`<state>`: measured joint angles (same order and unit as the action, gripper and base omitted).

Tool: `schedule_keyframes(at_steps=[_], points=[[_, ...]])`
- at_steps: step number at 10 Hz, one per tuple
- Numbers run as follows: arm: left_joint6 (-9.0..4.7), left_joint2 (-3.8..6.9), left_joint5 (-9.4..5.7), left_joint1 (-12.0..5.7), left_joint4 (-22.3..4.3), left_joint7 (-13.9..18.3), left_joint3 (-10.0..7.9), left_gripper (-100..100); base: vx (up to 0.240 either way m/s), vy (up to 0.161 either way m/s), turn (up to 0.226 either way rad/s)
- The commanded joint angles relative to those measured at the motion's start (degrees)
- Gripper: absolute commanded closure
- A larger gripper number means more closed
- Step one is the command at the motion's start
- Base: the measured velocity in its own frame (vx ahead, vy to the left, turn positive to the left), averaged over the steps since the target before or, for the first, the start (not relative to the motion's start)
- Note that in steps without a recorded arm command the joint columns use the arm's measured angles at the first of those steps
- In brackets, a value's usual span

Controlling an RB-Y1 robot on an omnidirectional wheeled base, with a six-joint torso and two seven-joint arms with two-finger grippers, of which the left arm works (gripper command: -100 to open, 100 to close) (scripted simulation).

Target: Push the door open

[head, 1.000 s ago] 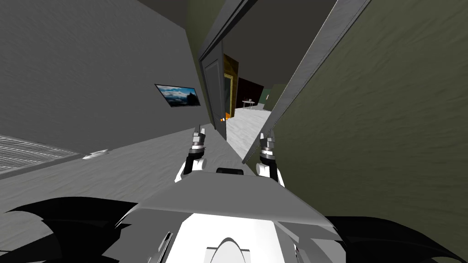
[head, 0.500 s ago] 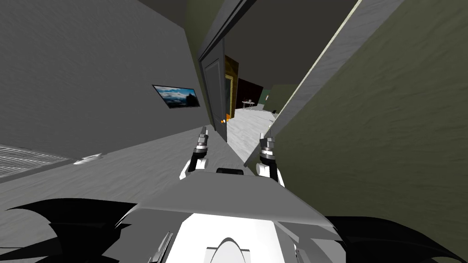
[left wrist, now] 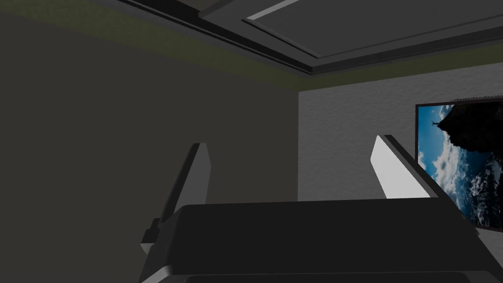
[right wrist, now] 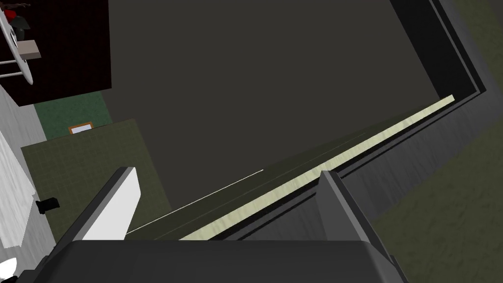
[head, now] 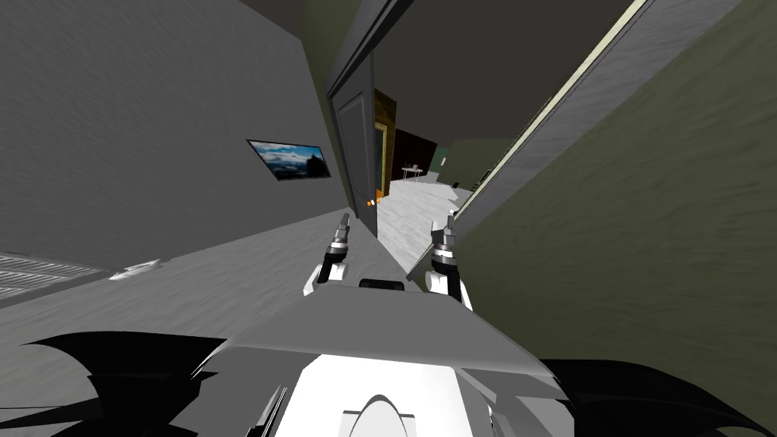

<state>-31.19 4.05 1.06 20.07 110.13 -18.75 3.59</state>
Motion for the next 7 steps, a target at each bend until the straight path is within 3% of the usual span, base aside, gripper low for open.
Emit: schedule_keyframes(at_steps=[1, 7], points=[[-0.72, 0.26, 0.69, -0.57, -1.8, -1.3, 0.50, -100, 0.090, 0.063, -0.012], [-2.87, 1.30, 3.16, -3.15, -8.7, -5.8, 2.14, -100, 0.100, 0.071, -0.015]])
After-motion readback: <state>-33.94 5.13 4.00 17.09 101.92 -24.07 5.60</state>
